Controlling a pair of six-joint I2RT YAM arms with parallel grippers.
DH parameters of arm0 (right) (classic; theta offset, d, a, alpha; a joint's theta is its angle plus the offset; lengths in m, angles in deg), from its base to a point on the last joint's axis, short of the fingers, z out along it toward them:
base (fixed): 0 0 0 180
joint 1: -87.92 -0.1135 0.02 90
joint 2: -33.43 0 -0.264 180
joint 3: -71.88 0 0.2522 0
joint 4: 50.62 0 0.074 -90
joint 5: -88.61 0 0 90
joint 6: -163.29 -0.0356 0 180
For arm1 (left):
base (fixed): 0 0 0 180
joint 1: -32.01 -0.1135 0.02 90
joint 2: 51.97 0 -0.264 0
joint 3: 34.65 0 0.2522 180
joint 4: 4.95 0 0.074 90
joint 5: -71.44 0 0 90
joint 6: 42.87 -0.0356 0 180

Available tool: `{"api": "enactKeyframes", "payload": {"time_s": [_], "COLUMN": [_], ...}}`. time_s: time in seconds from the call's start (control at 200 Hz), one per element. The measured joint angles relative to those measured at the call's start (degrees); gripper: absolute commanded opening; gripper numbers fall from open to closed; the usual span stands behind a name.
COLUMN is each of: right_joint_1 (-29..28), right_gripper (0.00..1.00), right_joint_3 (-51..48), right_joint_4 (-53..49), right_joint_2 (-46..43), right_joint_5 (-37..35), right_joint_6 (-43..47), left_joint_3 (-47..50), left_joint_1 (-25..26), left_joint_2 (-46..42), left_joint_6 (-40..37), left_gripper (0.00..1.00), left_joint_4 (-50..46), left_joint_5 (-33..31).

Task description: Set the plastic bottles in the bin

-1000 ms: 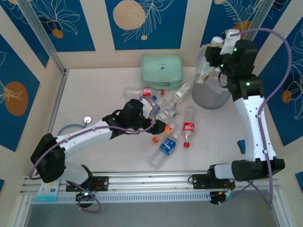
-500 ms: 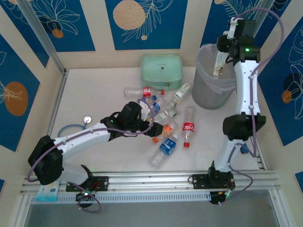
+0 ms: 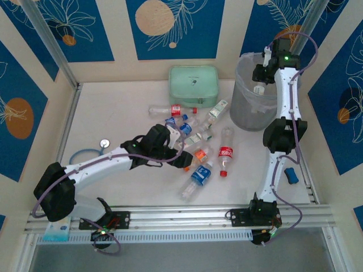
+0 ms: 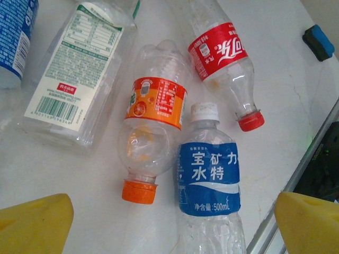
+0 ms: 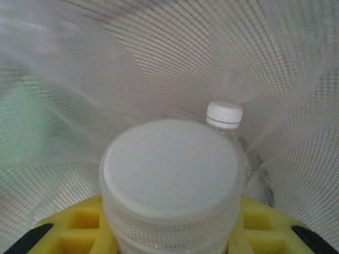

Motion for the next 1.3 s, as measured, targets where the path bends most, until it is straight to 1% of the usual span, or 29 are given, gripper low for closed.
{"api": "enactKeyframes", "payload": {"time_s": [0.095, 0.175, 0.23, 0.28, 0.38, 0.485, 0.54, 0.59, 0.615, 0.745, 0.866, 1.081, 1.121, 1.226, 1.301], "right_joint_1": [0.72, 1.16, 1.38, 1.42, 1.42, 1.38, 1.36, 1.36, 1.36, 1.38, 1.38, 1.36, 1.33, 0.79, 0.20], "right_gripper": [0.27, 0.48, 0.57, 0.63, 0.72, 0.85, 0.87, 0.97, 1.00, 0.99, 0.99, 0.99, 0.99, 1.00, 1.00], "right_joint_3": [0.04, -0.55, -1.51, -2.78, -4.48, -4.72, -4.72, -4.72, -4.72, -4.70, -4.57, -4.55, -7.21, -18.56, -24.02], "right_joint_4": [-0.28, -0.22, 0.22, -0.22, -0.57, -0.50, -0.44, -0.48, -0.50, -0.52, -0.63, -0.28, 1.44, 7.17, 10.32], "right_joint_2": [1.92, 3.19, 3.63, 3.69, 3.69, 3.69, 3.69, 3.69, 3.69, 2.97, 0.33, -9.38, -12.90, -24.15, -30.40], "right_joint_5": [1.33, 2.08, 2.56, 3.02, 3.58, 3.98, 4.07, 4.20, 4.20, 4.17, 4.13, 2.14, 1.55, 0.26, 0.02], "right_joint_6": [0.02, -0.07, 0.24, -0.22, -0.22, -0.44, -0.17, -0.48, -0.66, -0.66, -0.72, -2.21, -2.60, -3.45, -4.17], "left_joint_3": [0.00, 0.00, 0.00, 0.07, 0.22, 0.22, 0.22, 0.20, 0.20, -0.04, -0.50, -2.93, -3.87, -6.32, -6.62], "left_joint_1": [0.63, 1.57, 2.25, 2.67, 3.15, 3.26, 3.43, 3.72, 3.87, 4.85, 6.25, 9.68, 10.51, 12.81, 14.93], "left_joint_2": [0.00, 0.00, 0.00, 0.00, 0.00, 0.00, 0.02, 0.11, 0.13, 0.90, 1.92, 3.30, 3.87, 6.01, 7.13], "left_joint_6": [-0.13, -0.35, -0.61, -0.96, -1.16, -1.20, -1.40, -1.60, -1.62, -1.66, -2.23, -2.69, -2.64, -2.51, -2.16], "left_gripper": [0.99, 1.00, 1.00, 1.00, 1.00, 1.00, 1.00, 1.00, 1.00, 1.00, 1.00, 1.00, 1.00, 1.00, 1.00], "left_joint_4": [-1.42, -2.75, -3.72, -4.28, -5.09, -5.40, -5.53, -5.88, -6.05, -7.08, -7.96, -9.64, -10.75, -13.79, -14.99], "left_joint_5": [0.00, -0.17, -0.44, -0.50, -0.85, -0.85, -0.85, -0.87, -0.85, -0.87, -0.87, -1.33, -1.62, -2.71, -3.50]}}
